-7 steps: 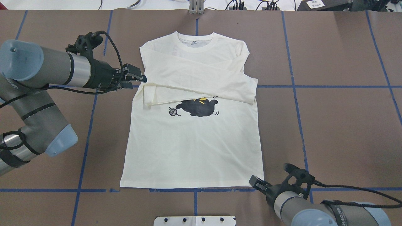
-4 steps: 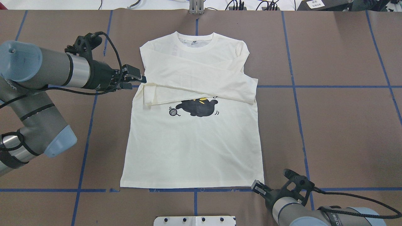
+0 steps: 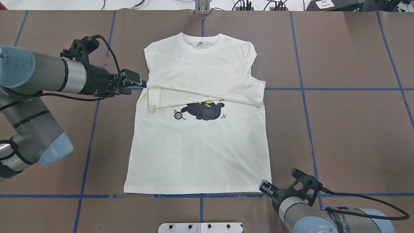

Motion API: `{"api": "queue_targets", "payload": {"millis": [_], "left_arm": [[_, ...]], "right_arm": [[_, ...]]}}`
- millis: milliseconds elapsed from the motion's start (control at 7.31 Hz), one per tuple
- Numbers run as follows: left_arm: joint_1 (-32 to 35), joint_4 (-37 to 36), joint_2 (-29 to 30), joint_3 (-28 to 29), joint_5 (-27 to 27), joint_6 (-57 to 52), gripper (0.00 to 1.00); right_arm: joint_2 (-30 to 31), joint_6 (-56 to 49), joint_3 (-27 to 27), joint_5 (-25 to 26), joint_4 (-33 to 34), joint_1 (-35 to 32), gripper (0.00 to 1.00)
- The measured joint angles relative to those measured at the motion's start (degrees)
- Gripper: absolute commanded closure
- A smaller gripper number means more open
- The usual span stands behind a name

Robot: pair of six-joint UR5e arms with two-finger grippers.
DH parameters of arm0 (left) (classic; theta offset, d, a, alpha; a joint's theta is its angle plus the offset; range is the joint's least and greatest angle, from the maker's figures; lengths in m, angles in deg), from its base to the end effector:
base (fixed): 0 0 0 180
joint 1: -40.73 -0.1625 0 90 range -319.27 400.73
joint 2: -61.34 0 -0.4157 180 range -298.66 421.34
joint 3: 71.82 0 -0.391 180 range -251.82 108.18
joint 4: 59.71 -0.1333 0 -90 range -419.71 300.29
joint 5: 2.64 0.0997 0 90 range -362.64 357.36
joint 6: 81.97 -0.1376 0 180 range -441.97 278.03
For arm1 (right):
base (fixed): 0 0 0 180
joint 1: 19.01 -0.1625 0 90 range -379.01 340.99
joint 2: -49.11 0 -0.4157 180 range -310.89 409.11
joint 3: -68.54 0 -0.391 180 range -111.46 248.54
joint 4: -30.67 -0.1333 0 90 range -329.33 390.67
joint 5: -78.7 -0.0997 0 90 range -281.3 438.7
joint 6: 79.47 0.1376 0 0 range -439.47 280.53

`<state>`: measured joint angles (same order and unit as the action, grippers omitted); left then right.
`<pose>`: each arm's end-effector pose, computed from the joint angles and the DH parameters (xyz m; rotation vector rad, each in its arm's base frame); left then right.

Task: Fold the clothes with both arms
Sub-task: 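Release the sleeve with the left gripper while the right gripper moves to the hem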

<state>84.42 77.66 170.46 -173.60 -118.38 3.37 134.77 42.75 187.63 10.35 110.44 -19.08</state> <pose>0.3927 -0.4768 0.2821 0.2055 1.3763 -0.2615 -0.5180 -0.1847 0.3853 0.1395 -0.8390 0.6738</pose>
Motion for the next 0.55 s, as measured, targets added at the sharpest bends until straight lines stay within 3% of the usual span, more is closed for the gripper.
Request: {"api": "queue_targets", "payload": {"millis": [274, 547], "left_arm": [[0.0, 0.0, -1.1, -1.2, 0.0, 0.0, 0.29], [-0.2, 0.0, -1.6, -1.8, 0.0, 0.0, 0.28]], "right_arm": [[-1.8, -0.1, -0.8, -0.2, 0.0, 0.1, 1.0], [-1.8, -0.2, -0.8, -0.1, 0.0, 0.3, 1.0]]}}
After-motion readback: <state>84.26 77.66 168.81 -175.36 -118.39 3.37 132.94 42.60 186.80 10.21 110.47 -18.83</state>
